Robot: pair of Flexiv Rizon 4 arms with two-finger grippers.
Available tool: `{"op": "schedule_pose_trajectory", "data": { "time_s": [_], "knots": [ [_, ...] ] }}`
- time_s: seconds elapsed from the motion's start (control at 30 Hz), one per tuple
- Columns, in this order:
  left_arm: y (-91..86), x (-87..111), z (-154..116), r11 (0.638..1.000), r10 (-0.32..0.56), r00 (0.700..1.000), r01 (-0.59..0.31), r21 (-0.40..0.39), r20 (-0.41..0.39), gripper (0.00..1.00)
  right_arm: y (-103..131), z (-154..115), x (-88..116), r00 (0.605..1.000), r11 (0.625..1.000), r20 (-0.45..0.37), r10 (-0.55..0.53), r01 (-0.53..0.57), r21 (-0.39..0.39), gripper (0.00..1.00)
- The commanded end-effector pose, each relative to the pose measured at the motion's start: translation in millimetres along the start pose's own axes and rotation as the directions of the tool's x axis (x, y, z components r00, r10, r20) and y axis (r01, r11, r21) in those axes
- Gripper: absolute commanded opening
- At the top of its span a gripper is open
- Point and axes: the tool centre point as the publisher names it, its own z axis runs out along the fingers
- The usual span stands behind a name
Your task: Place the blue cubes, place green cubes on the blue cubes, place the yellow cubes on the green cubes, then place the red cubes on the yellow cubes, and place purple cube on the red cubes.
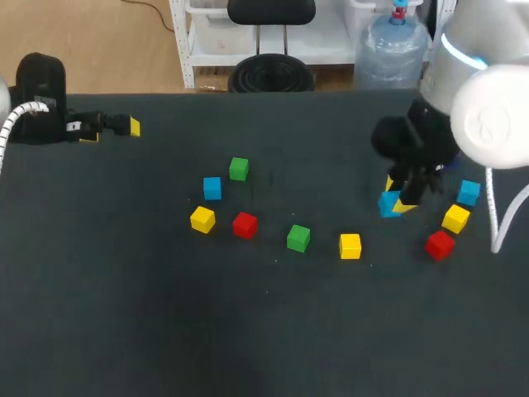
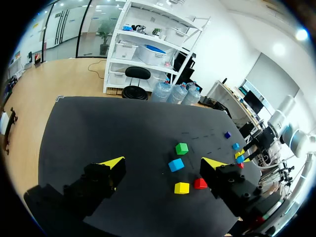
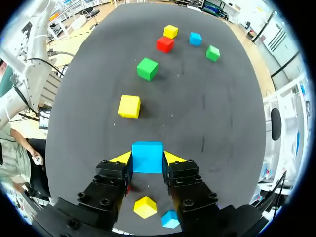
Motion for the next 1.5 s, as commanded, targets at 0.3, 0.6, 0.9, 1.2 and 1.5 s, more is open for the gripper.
{"op": "schedule_pose_trajectory", "data": {
  "time_s": [0.3,0.6,0.9,1.2,1.5],
  "knots": [
    [1.3,0.3,1,1.000,0.001,1.000,-0.001,0.004,0.003,1.00,-7,-1,-20,1.000,0.999,0.004,-0.019,0.020,-0.032,0.00],
    [1.3,0.3,1,1.000,0.001,1.000,-0.001,0.004,0.003,1.00,-7,-1,-20,1.000,0.999,0.004,-0.019,0.020,-0.032,0.00],
    [1.3,0.3,1,1.000,0.001,1.000,-0.001,0.004,0.003,1.00,-7,-1,-20,1.000,0.999,0.004,-0.019,0.020,-0.032,0.00],
    [1.3,0.3,1,1.000,0.001,1.000,-0.001,0.004,0.003,1.00,-14,5,-25,0.999,0.999,-0.011,-0.032,0.032,-0.033,0.00],
    [1.3,0.3,1,1.000,0.001,1.000,-0.001,0.004,0.003,1.00,-24,23,-40,1.000,0.999,-0.024,-0.014,0.012,-0.048,0.00]
  ]
}}
